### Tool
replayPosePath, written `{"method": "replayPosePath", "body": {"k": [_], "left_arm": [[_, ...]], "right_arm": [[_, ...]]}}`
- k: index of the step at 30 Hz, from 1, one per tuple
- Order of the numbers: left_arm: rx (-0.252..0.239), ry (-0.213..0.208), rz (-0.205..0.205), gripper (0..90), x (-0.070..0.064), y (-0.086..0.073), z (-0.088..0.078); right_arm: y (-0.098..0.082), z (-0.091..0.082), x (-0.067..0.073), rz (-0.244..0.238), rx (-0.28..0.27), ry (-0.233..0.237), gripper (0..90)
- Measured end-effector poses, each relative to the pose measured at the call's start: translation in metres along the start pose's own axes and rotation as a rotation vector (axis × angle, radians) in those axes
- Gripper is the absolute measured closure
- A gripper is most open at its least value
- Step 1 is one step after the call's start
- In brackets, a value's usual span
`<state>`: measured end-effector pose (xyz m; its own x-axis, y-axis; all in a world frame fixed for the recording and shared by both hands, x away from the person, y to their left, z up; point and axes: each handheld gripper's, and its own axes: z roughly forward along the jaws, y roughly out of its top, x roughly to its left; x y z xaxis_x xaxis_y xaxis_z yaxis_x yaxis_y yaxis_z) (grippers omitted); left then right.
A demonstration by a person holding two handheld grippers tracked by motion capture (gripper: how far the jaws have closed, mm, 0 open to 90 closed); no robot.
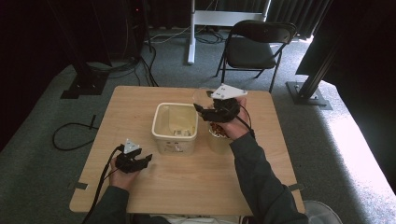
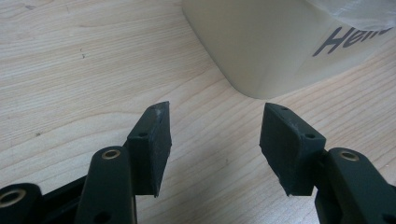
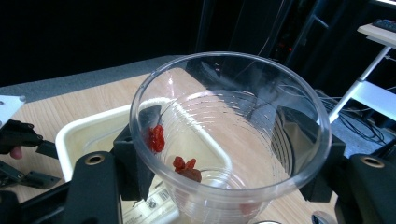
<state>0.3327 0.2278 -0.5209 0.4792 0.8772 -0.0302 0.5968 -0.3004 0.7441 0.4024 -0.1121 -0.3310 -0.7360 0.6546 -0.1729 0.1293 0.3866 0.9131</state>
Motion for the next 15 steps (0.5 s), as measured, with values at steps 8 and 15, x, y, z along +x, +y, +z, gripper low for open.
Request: {"method": "replayPosePath", "body": {"k": [8,15], "left_arm": [[-0.001,0.0,0.0,44.2,0.0,0.0,0.0],[-0.001,0.0,-0.002,44.2,0.0,0.0,-0.001]], "right_arm": [[0.003,0.009,0.004,0.008,-0.006,0.019,33.3],[0.004,0.021,0.007,0.026,-0.008,0.046,32.8]]}}
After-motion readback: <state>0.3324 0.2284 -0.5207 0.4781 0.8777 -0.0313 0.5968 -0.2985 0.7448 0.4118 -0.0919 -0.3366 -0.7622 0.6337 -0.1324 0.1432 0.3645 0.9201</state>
